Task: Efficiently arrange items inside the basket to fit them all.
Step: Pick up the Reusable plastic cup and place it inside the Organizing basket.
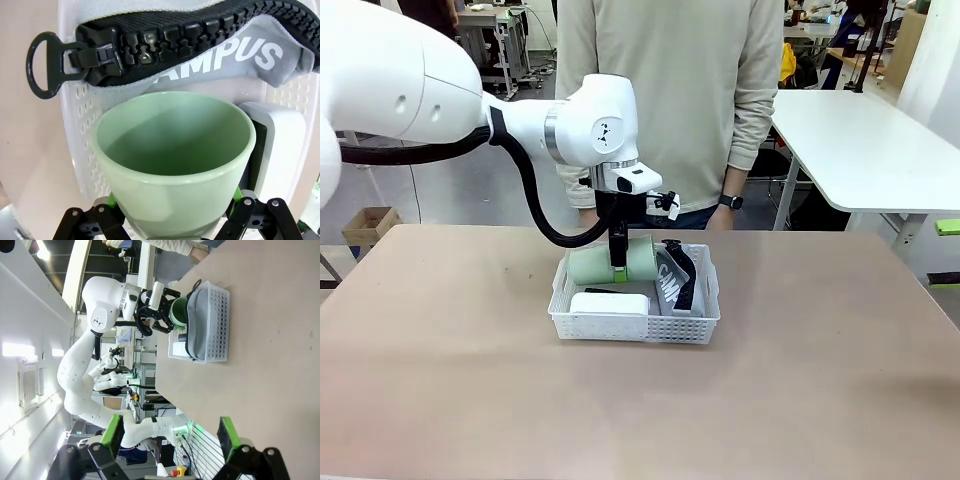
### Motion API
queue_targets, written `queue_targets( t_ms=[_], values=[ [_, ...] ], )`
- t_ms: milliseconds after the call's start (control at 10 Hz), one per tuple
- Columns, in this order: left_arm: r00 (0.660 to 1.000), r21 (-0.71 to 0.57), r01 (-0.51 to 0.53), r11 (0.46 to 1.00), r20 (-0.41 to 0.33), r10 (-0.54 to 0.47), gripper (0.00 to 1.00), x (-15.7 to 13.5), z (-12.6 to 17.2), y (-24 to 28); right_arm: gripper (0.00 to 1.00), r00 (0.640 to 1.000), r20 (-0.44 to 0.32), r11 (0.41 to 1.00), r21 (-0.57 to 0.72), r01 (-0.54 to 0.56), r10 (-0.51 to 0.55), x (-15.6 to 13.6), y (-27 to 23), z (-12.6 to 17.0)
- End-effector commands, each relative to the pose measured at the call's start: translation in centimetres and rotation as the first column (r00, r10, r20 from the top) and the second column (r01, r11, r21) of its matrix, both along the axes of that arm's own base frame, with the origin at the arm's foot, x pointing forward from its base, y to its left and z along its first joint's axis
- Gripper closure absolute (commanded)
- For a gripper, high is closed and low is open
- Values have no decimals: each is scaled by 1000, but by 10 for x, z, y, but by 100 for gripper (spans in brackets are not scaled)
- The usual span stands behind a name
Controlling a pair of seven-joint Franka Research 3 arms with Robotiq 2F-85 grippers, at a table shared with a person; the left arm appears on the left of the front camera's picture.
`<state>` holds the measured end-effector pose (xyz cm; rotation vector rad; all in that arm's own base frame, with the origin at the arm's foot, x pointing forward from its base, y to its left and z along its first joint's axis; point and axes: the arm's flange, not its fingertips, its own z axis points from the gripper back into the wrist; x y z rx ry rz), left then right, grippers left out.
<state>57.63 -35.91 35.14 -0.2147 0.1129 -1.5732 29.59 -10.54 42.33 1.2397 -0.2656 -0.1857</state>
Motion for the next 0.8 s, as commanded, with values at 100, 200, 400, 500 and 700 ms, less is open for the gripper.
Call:
queue_targets(
  t_ms=[100, 200, 400, 500, 700],
  values=[
    [1000, 64, -12, 998, 0, 12, 12, 8, -5, -6, 0, 1000, -8, 1000, 21, 9, -8, 0, 1, 5],
    [1000, 86, -11, 996, 2, 11, 12, 8, -6, -6, 0, 1000, -8, 1000, 21, 9, -8, 0, 1, 5],
    [1000, 101, 5, 995, -3, -4, 12, 8, -11, -8, 0, 1000, -8, 1000, 21, 9, -8, 0, 1, 5],
    [1000, 100, 1, 995, -2, -1, 12, 8, -12, -9, 0, 1000, -8, 1000, 21, 9, -8, 0, 1, 5],
    [1000, 103, 2, 995, 1, -2, 12, 9, -14, -10, 0, 1000, -8, 1000, 21, 9, -8, 0, 1, 5]
  ],
)
